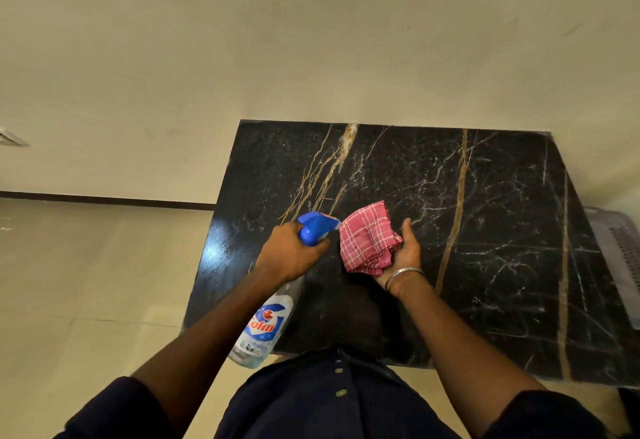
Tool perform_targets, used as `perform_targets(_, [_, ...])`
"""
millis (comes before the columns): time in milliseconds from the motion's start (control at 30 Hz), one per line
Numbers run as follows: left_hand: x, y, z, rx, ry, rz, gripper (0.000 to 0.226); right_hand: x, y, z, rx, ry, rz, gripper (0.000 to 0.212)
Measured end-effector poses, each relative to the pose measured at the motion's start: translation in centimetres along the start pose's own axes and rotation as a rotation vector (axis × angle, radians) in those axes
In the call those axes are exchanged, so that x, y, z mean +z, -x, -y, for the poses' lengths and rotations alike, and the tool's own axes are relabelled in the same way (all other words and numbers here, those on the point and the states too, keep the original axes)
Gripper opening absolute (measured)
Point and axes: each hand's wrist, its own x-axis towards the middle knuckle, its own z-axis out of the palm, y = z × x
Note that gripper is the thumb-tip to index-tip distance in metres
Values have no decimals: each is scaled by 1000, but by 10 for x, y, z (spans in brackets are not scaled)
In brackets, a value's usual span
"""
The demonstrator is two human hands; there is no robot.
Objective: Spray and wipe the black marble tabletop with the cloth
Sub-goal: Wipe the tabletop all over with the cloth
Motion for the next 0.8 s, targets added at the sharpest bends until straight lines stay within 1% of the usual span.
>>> perform_targets(67, [-1,5,2,10,-8,15,22,1,-2,-3,2,3,1,82])
perform_targets(167, [-3,9,9,33,16,-10,23,3,-6,-5,0,14,-2,81])
perform_targets(267, [-14,8,17,32,40,-41,22,9,-8,-7,-27,34,-25,72])
perform_targets(333, [-24,5,25,24,63,-64,24,14,-12,-8,-105,72,-68,62])
perform_targets(367, [-29,4,30,15,77,-71,24,16,-14,-11,-178,121,-107,56])
perform_targets(400, [-35,3,37,8,86,-80,25,19,-16,-14,-277,217,-154,49])
perform_targets(433, [-40,1,44,3,88,-89,26,21,-19,-17,-406,398,-212,41])
perform_targets(467, [-44,0,52,-1,84,-92,28,23,-20,-22,-548,637,-255,35])
perform_targets(500, [-47,-2,57,-6,78,-88,30,25,-20,-27,-672,905,-278,35])
perform_targets(533, [-51,-3,64,-11,73,-80,31,25,-25,-36,-745,1155,-276,42])
perform_targets(567, [-55,-5,69,-14,70,-70,31,25,-31,-44,-746,1419,-251,50])
perform_targets(600, [-58,-7,75,-18,68,-58,30,28,-35,-55,-684,1717,-234,56])
perform_targets(633, [-62,-8,81,-20,61,-47,28,29,-39,-67,-601,1994,-240,58])
perform_targets(667, [-66,-10,85,-20,50,-39,27,32,-40,-76,-566,2198,-285,59])
perform_targets(700, [-70,-11,90,-19,44,-29,27,37,-41,-81,-606,2280,-365,59])
perform_targets(733, [-74,-13,95,-17,44,-21,28,43,-40,-82,-683,2283,-455,59])
perform_targets(767, [-78,-16,101,-16,49,-16,30,45,-42,-80,-743,2266,-504,61])
perform_targets(800, [-82,-17,107,-14,55,-11,32,42,-48,-78,-778,2284,-500,62])
